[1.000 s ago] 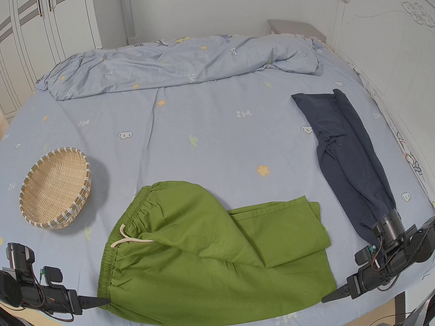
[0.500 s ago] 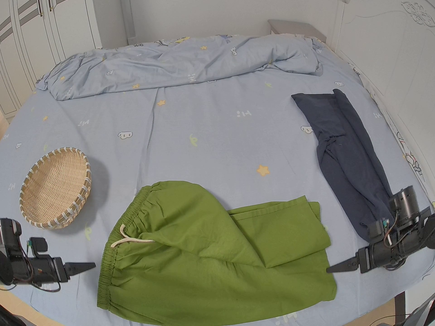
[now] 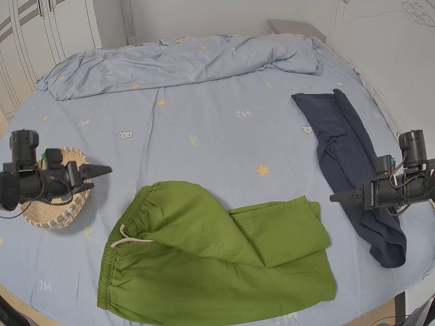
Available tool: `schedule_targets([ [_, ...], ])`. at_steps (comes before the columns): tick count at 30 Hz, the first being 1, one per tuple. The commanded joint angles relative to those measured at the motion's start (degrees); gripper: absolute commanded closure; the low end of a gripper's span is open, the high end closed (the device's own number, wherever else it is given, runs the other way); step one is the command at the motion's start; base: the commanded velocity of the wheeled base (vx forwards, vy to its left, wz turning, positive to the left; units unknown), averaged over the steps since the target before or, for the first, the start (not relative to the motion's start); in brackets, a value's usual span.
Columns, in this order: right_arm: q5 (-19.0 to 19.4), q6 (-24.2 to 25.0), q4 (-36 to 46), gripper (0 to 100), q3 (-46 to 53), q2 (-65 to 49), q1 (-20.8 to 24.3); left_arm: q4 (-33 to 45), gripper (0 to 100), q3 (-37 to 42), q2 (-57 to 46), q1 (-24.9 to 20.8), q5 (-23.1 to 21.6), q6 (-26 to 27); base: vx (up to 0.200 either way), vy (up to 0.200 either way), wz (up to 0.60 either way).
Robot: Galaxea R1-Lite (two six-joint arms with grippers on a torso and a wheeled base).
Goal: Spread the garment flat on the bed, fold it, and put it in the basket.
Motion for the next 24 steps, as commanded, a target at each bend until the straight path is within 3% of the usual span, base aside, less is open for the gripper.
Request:
schedule_targets([
  [1, 0.14, -1.06, -0.41, 0, -5.83, 4.91, -0.42, 1.06, 0, -16.51, 17.13, -10.39, 3.27, -5.84, 0.0, 0.0, 0.0],
  [8, 0.22, -0.97, -0.76, 0, -4.51, 5.17, -0.77, 0.89, 0, -19.67, 23.63, -11.88, 6.35, -5.4, 0.0, 0.0, 0.0],
  [24, 0.22, -0.71, -1.12, 0, -4.25, 6.32, -0.5, 0.8, 0, -19.5, 26.53, -13.47, 6.7, -5.48, 0.0, 0.0, 0.0],
])
